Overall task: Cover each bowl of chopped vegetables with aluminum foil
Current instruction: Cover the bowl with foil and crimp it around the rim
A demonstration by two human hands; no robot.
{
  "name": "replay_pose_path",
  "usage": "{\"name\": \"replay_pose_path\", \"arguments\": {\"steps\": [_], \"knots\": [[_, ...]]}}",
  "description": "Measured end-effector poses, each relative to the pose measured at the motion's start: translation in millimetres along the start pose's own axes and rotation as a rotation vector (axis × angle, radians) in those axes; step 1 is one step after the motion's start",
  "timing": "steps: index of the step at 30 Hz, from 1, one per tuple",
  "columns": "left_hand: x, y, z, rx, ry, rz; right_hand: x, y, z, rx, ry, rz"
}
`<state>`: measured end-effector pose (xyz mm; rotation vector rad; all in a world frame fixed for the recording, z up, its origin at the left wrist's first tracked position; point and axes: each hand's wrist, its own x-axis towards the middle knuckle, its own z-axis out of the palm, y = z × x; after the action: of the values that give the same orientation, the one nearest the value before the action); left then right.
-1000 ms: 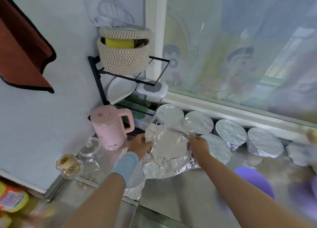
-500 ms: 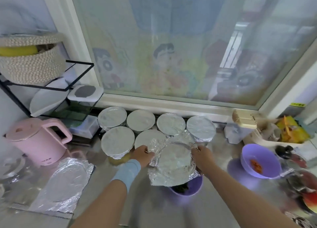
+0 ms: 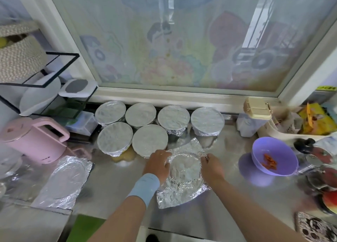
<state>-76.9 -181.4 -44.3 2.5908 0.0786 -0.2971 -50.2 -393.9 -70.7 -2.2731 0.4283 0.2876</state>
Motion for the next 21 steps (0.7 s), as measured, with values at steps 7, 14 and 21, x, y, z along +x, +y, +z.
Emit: {"name": "replay_pose_path", "arguments": {"steps": [7,14,21], "knots": [[-6.3,-22.0,6.9,-0.210,-0.037,-0.145,-3.2,9.1,15.5,-0.060,-0.094,-0.036],[-20.7,-23.2,14.6,-0.367,-0.151,-0.265,-21.1,26.7,10.9,-0.066,-0.096,0.034],[-32.7,-16.3,1.8,-0.067,0.089,-0.144,-33.7,16.3,-4.1,-0.021,0.031,-0.087]]}}
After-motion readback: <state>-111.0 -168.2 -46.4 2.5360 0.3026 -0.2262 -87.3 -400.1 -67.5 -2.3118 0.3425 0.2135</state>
